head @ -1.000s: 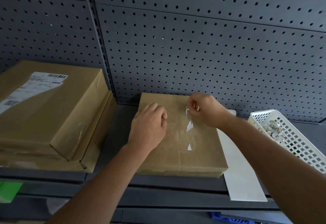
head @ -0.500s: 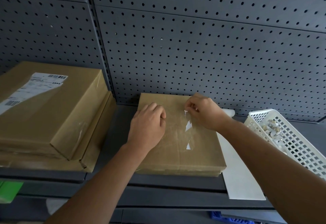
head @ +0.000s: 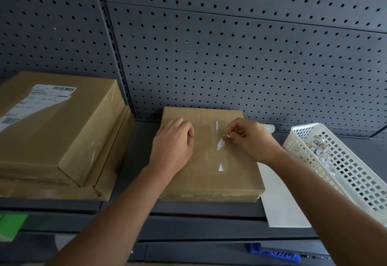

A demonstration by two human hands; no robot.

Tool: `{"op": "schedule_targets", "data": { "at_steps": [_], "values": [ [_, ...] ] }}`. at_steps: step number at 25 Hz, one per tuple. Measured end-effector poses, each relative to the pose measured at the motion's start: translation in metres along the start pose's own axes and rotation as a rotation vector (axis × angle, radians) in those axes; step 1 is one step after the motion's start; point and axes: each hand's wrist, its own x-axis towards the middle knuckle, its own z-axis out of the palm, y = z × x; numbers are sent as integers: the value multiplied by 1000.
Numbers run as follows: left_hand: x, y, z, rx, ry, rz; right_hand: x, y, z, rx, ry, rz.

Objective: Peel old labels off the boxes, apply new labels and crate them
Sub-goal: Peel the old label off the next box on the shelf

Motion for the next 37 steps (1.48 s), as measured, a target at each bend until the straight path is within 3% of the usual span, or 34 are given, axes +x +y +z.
{"op": "schedule_targets", "data": {
  "at_steps": [5,13,19,24,29,34,37],
  "values": [
    [1,-1,0,8,-10,6,-5,-5,10,36,45,-61],
    [-1,0,0,15,-16,11,-4,-1,21,-103,99,-211],
    [0,1,0,20,-10,18,-9,-1,16,85,120,-72],
    [0,0,1,27,-23,12,-11,-4,23,2,125,-147],
    [0,0,1,27,-17,11,-12,0,22,105,165,-66],
    [0,-1,2,31,-21,17,-11,-3,25,-4,132,-163],
    [0,1,2,29,-21,16,-12,0,23,93,123,-101]
  ]
}}
